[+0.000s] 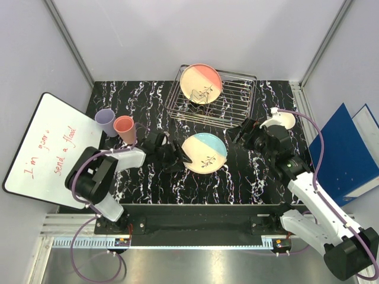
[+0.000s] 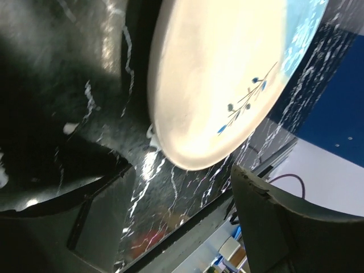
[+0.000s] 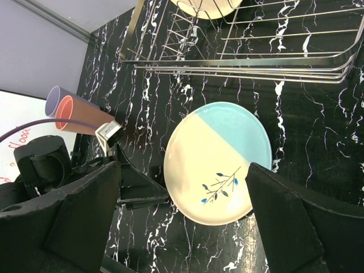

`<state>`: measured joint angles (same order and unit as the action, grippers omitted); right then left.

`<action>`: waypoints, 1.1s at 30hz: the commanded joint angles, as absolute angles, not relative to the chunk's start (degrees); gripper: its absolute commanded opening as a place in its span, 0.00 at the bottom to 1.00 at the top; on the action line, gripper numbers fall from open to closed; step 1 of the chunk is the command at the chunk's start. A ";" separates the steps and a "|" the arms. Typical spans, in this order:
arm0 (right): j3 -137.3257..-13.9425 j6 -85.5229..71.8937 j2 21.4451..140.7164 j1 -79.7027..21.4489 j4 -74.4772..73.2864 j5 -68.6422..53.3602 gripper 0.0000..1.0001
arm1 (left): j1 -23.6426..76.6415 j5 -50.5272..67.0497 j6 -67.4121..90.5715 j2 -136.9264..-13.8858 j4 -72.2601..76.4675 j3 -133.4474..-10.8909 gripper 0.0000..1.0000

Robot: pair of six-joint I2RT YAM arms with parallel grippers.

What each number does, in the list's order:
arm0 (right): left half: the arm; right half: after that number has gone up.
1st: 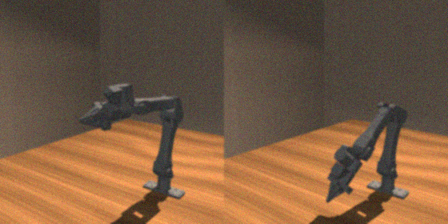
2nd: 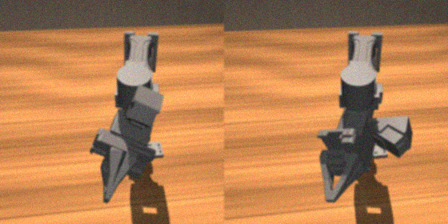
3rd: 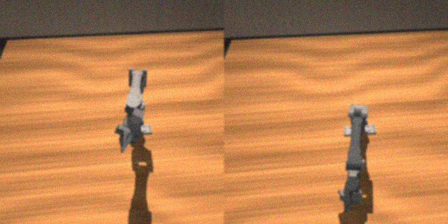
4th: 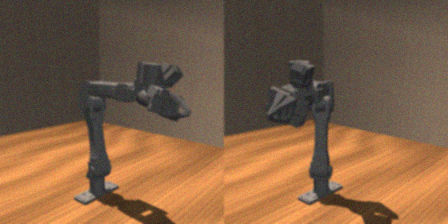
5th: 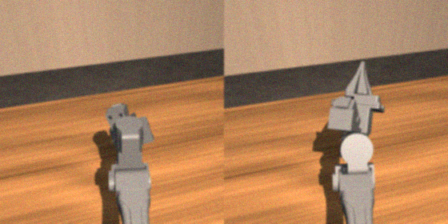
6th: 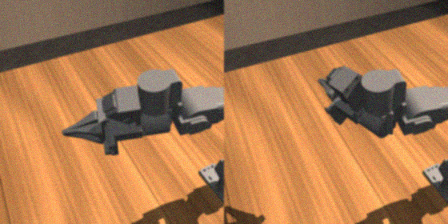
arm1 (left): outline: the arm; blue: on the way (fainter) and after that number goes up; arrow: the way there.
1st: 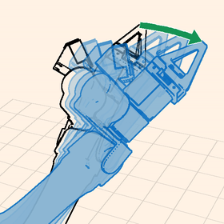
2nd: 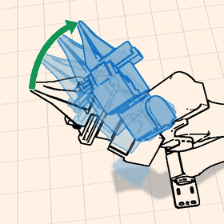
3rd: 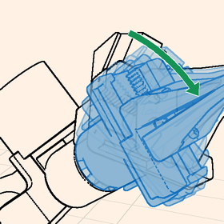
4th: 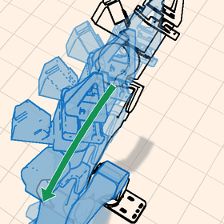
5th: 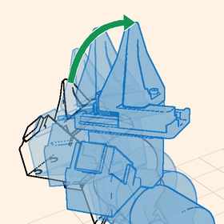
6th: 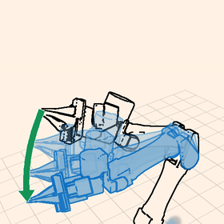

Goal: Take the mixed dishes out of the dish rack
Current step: Place the plate at the center of the board, then pick up the plate from the dish rack.

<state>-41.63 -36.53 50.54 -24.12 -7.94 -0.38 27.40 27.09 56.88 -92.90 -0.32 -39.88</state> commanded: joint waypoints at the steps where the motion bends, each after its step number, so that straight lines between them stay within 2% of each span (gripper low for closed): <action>1: -40.96 -36.91 48.96 -24.52 -5.19 0.62 1.00 | 27.51 18.45 50.80 -93.17 -18.98 -35.77 0.78; 7: -42.70 -36.21 50.44 -24.52 -5.27 0.61 1.00 | 28.91 19.60 50.01 -79.03 -25.65 -37.43 0.78; 12: -48.77 -33.50 57.81 -24.61 -5.54 2.27 1.00 | 33.39 17.93 49.75 -68.57 -31.46 -48.84 0.78; 16: -62.26 -27.00 73.24 -24.52 -7.20 6.93 1.00 | 34.63 16.44 42.74 -63.56 -31.12 -60.08 0.79; 21: -80.13 -17.77 90.32 -23.47 -8.17 14.40 1.00 | 34.72 14.42 37.10 -61.00 -30.59 -66.26 0.80; 28: -104.02 -15.92 112.20 -15.12 -9.58 4.67 1.00 | 34.63 13.54 32.88 -59.24 -30.06 -67.77 0.80; 33: -110.39 -7.83 121.46 -13.36 -5.74 0.89 1.00 | 34.54 12.57 30.24 -58.19 -29.97 -66.27 0.80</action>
